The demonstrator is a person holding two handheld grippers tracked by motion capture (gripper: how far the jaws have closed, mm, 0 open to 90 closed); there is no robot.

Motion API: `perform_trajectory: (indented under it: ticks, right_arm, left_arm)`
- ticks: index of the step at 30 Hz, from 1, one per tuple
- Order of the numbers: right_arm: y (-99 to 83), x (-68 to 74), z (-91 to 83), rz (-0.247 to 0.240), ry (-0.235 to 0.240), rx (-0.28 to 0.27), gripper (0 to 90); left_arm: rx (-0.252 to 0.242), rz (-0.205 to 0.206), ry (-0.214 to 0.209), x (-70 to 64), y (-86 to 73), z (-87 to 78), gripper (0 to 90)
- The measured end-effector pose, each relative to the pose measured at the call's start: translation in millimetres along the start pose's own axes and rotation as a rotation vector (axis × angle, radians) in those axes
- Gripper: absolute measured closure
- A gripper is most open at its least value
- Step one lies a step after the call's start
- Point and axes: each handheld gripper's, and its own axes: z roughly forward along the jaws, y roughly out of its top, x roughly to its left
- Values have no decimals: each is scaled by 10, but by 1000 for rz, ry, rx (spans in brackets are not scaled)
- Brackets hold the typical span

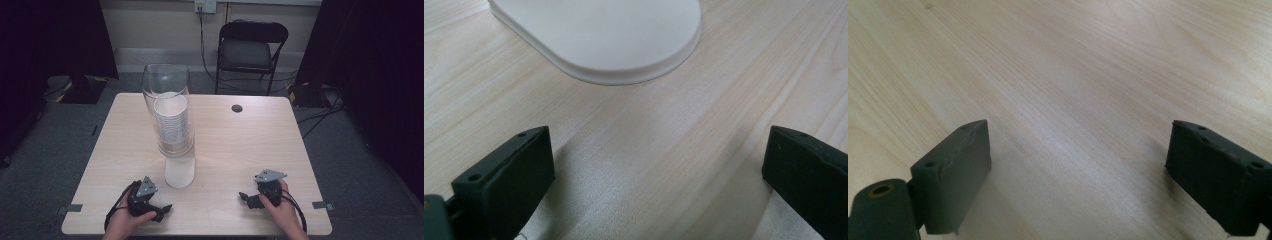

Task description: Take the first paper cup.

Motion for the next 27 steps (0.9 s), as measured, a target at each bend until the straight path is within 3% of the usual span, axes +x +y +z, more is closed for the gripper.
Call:
perform_trajectory:
  ticks: [6,10,12,17,18,20,25,26,27]
  right_arm:
    - [0,0,-1,0,0,1,101]
    - [0,0,-1,-1,-1,1,101]
    - [0,0,-1,-1,-1,0,101]
    - [0,1,-1,0,-1,1,101]
    - [0,0,-1,0,-1,1,101]
    - [1,0,-1,0,-1,1,101]
    - [1,0,-1,0,-1,1,101]
    - [0,1,-1,0,-1,1,101]
    - [0,1,-1,-1,-2,0,102]
  left_arm:
    - [-13,-3,2,-22,-11,-16,22]
    - [-31,15,2,-32,-3,-53,191]
    - [-21,16,19,-37,16,-71,152]
    - [-72,-24,15,-15,82,-154,181]
    - [-115,-57,7,-10,129,-215,178]
    - [-151,-66,4,-3,182,-263,170]
    - [-189,-96,5,-13,304,-292,160]
    - [-223,-131,-3,-15,367,-299,160]
    - [-223,-131,-3,-15,367,-299,160]
